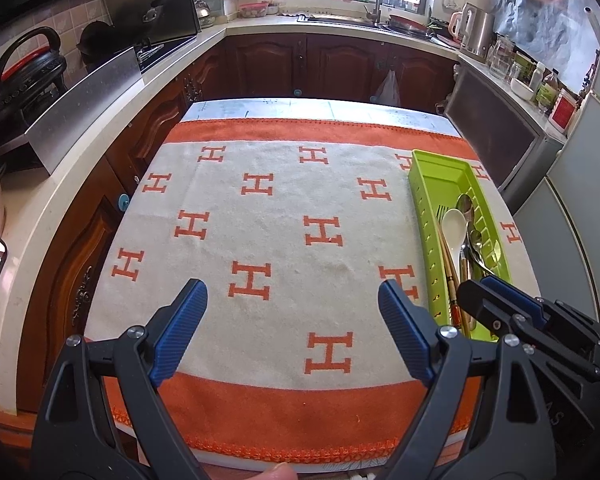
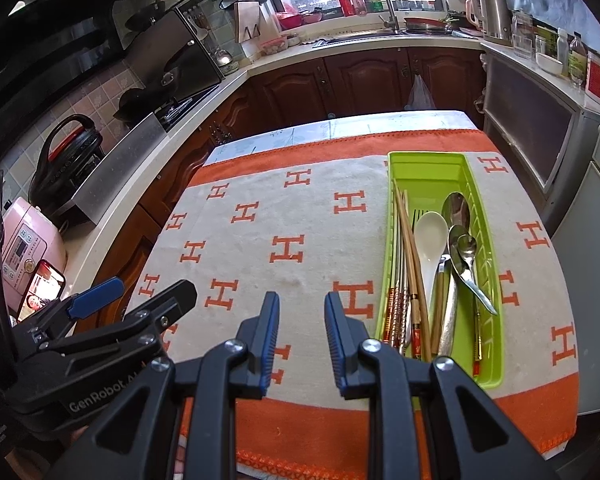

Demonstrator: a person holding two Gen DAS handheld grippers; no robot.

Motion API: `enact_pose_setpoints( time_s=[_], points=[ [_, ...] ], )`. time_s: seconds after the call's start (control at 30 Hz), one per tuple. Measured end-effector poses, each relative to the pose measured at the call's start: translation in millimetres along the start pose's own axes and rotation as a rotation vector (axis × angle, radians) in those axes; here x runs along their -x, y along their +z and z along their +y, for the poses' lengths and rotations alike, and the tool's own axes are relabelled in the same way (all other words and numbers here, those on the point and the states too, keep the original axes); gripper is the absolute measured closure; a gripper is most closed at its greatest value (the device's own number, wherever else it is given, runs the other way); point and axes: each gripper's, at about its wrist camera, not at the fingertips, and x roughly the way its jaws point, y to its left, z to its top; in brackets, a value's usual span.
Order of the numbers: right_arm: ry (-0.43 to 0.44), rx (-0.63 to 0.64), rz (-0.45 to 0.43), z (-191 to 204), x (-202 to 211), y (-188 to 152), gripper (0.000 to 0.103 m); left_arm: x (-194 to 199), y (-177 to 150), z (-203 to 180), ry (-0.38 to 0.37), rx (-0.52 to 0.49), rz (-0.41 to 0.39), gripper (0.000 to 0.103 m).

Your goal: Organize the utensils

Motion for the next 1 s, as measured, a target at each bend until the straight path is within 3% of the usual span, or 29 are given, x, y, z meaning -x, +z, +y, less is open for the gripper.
enact_pose_setpoints(
  time_s=[1.0],
  points=[
    [0.002, 0.0, -0.001, -1.9, 0.8, -0.7, 0.08, 1.0, -2.3, -0.2, 0.007, 0.0, 0.001, 0.017]
  ],
)
